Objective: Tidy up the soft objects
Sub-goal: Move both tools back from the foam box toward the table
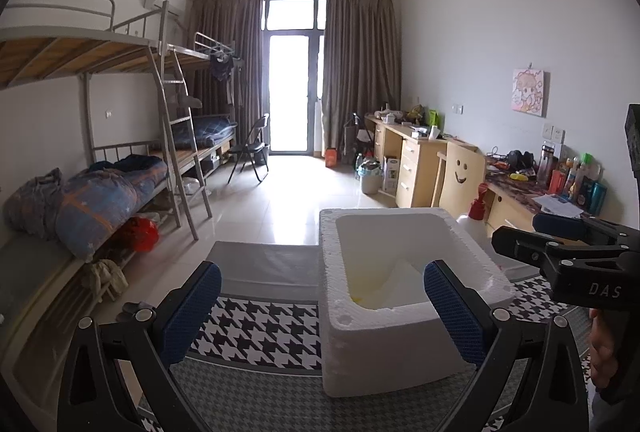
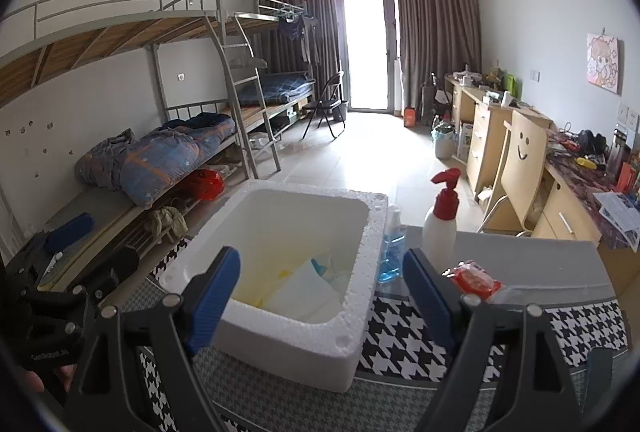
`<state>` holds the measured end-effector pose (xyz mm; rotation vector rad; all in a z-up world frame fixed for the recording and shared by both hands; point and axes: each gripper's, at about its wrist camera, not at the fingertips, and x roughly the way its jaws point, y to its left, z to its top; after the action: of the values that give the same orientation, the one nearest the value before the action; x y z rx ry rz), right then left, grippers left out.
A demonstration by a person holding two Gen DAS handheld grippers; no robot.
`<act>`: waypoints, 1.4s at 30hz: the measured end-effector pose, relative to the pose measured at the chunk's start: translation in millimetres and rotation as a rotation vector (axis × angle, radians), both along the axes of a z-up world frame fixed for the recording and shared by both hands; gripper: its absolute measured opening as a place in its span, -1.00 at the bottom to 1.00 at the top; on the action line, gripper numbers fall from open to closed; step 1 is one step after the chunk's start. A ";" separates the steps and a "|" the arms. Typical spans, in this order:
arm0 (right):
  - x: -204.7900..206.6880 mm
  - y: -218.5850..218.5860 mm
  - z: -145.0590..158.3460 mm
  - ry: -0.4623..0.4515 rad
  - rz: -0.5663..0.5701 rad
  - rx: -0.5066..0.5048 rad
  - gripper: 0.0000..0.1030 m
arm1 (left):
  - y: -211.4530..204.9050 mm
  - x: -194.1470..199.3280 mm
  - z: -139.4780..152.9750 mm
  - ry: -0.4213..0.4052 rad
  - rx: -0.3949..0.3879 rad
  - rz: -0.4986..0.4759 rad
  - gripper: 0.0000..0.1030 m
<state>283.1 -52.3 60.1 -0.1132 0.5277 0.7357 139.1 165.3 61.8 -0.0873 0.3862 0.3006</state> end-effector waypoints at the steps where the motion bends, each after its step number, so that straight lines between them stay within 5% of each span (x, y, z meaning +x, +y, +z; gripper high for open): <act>1: -2.0 -1.4 0.6 -0.001 0.001 0.003 0.68 | -1.9 -0.9 0.3 -0.001 0.001 -0.003 0.98; 42: -54.0 -73.0 8.5 -0.082 -0.058 0.071 0.78 | -49.2 -32.5 11.5 -0.070 0.008 -0.146 0.98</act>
<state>229.1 -125.3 68.5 -0.0616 0.4241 0.6895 106.6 116.1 73.3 -0.0613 0.3199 0.1541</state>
